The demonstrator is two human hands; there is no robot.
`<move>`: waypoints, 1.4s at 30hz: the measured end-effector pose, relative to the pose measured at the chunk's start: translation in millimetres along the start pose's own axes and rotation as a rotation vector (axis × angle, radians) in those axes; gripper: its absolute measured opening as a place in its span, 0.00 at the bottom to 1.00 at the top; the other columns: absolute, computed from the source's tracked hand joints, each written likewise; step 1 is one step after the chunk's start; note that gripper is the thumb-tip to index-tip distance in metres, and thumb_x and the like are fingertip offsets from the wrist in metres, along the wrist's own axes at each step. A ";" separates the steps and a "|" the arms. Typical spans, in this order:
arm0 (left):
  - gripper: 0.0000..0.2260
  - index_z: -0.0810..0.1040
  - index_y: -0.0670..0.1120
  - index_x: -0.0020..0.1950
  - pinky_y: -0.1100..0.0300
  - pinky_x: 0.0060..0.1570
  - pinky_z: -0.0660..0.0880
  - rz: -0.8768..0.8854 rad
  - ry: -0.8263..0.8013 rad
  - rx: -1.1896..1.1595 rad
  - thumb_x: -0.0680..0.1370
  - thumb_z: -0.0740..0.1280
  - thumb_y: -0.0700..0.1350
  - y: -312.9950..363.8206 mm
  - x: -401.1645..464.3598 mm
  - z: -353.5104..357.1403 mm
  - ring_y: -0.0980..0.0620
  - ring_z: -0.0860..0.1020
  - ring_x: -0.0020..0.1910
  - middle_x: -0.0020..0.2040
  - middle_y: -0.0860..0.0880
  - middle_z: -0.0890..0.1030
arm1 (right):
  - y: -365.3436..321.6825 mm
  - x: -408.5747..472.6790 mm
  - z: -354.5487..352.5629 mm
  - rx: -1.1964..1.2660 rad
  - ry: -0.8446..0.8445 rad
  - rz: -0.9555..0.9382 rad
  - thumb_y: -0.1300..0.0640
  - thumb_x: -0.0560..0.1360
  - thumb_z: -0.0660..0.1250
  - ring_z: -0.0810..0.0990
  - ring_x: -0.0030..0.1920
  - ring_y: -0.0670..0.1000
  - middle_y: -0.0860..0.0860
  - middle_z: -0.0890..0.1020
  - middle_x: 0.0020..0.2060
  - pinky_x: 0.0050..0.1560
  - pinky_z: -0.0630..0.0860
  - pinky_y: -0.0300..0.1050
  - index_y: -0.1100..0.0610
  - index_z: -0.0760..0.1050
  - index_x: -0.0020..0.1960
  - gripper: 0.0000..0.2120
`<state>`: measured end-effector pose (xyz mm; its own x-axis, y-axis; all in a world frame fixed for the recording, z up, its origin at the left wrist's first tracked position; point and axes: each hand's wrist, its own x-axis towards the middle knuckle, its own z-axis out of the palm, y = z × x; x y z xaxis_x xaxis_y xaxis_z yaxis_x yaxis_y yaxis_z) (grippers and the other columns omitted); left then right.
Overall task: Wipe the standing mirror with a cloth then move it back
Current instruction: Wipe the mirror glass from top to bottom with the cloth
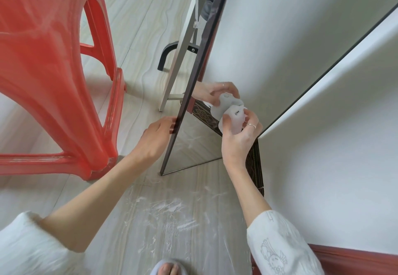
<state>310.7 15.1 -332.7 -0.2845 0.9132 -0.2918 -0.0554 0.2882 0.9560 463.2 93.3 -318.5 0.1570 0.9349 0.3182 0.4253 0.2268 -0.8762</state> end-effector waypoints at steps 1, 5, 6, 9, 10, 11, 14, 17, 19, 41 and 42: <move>0.14 0.74 0.60 0.51 0.48 0.66 0.68 0.001 -0.006 0.002 0.80 0.49 0.51 0.0 -0.2 -0.1 0.54 0.76 0.57 0.54 0.54 0.78 | 1.4 2.2 2.6 -0.006 0.019 -0.017 0.61 0.69 0.72 0.70 0.54 0.49 0.53 0.66 0.56 0.51 0.65 0.24 0.61 0.69 0.61 0.22; 0.22 0.76 0.52 0.50 0.45 0.62 0.70 0.004 0.021 0.066 0.73 0.48 0.61 -1.2 -3.1 5.1 0.45 0.76 0.56 0.54 0.44 0.79 | 14.0 -10.8 14.5 0.006 0.015 -0.078 0.63 0.69 0.73 0.71 0.52 0.48 0.49 0.66 0.52 0.53 0.65 0.23 0.61 0.71 0.57 0.19; 0.25 0.75 0.48 0.51 0.45 0.61 0.71 0.003 0.037 0.086 0.72 0.47 0.62 -1.7 -3.3 6.5 0.43 0.75 0.56 0.54 0.42 0.79 | 19.2 -20.5 17.3 -0.005 -0.028 -0.088 0.63 0.69 0.72 0.71 0.53 0.46 0.47 0.66 0.51 0.53 0.65 0.24 0.60 0.71 0.56 0.18; 0.24 0.75 0.53 0.48 0.49 0.59 0.72 -0.013 0.043 0.090 0.71 0.46 0.65 0.0 -2.7 8.1 0.46 0.76 0.54 0.50 0.48 0.80 | 38.6 -47.5 21.9 -0.100 -0.265 -0.168 0.62 0.71 0.72 0.65 0.55 0.35 0.50 0.66 0.53 0.56 0.68 0.33 0.59 0.71 0.54 0.15; 0.21 0.74 0.59 0.45 0.50 0.59 0.72 -0.014 0.038 0.089 0.70 0.46 0.66 0.6 -2.9 7.6 0.48 0.76 0.54 0.49 0.52 0.79 | 43.2 -52.9 21.9 -0.155 -0.334 -0.219 0.63 0.70 0.72 0.63 0.53 0.34 0.53 0.68 0.53 0.56 0.69 0.36 0.61 0.72 0.54 0.15; 0.18 0.73 0.64 0.43 0.50 0.59 0.72 -0.007 0.033 0.088 0.70 0.46 0.67 1.2 -3.4 7.4 0.51 0.76 0.54 0.49 0.56 0.79 | 48.0 -55.2 21.2 -0.207 -0.378 -0.275 0.65 0.69 0.72 0.63 0.52 0.35 0.56 0.69 0.53 0.54 0.70 0.36 0.62 0.73 0.54 0.15; 0.15 0.70 0.74 0.41 0.50 0.60 0.71 0.025 0.028 0.088 0.69 0.45 0.69 0.1 -6.3 6.6 0.55 0.75 0.54 0.49 0.62 0.77 | 53.3 -46.8 14.9 -0.213 -0.395 -0.288 0.68 0.68 0.73 0.66 0.49 0.41 0.57 0.69 0.53 0.52 0.66 0.25 0.61 0.73 0.54 0.17; 0.14 0.69 0.76 0.41 0.49 0.61 0.70 0.034 0.022 0.077 0.69 0.45 0.70 1.2 -7.0 5.7 0.57 0.75 0.54 0.49 0.62 0.77 | 43.9 -21.3 4.1 -0.042 -0.213 -0.030 0.65 0.69 0.72 0.70 0.48 0.35 0.48 0.67 0.50 0.50 0.66 0.24 0.53 0.70 0.54 0.18; 0.14 0.69 0.76 0.41 0.49 0.61 0.70 0.030 0.014 0.079 0.70 0.45 0.69 2.4 -6.9 5.1 0.56 0.76 0.54 0.49 0.62 0.77 | 38.0 -1.5 -0.4 0.048 -0.081 0.086 0.64 0.67 0.73 0.72 0.49 0.37 0.46 0.67 0.49 0.51 0.68 0.31 0.52 0.68 0.54 0.20; 0.15 0.71 0.70 0.43 0.53 0.63 0.69 0.034 -0.013 0.062 0.78 0.46 0.61 4.9 -2.8 1.5 0.58 0.75 0.54 0.47 0.66 0.75 | 41.5 8.8 0.8 0.173 -0.012 0.432 0.64 0.69 0.71 0.76 0.47 0.51 0.56 0.76 0.51 0.47 0.72 0.38 0.49 0.67 0.47 0.16; 0.14 0.70 0.69 0.45 0.53 0.64 0.68 0.033 -0.019 0.059 0.79 0.46 0.60 4.0 -2.4 1.3 0.57 0.75 0.55 0.47 0.66 0.75 | 39.4 2.2 4.4 0.174 -0.001 0.431 0.63 0.70 0.71 0.76 0.48 0.51 0.56 0.75 0.51 0.48 0.71 0.38 0.51 0.67 0.48 0.15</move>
<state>312.4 14.4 -328.3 -0.2672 0.9274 -0.2616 0.0099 0.2741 0.9616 476.4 105.5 -353.9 0.2858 0.9542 -0.0887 0.1655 -0.1403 -0.9762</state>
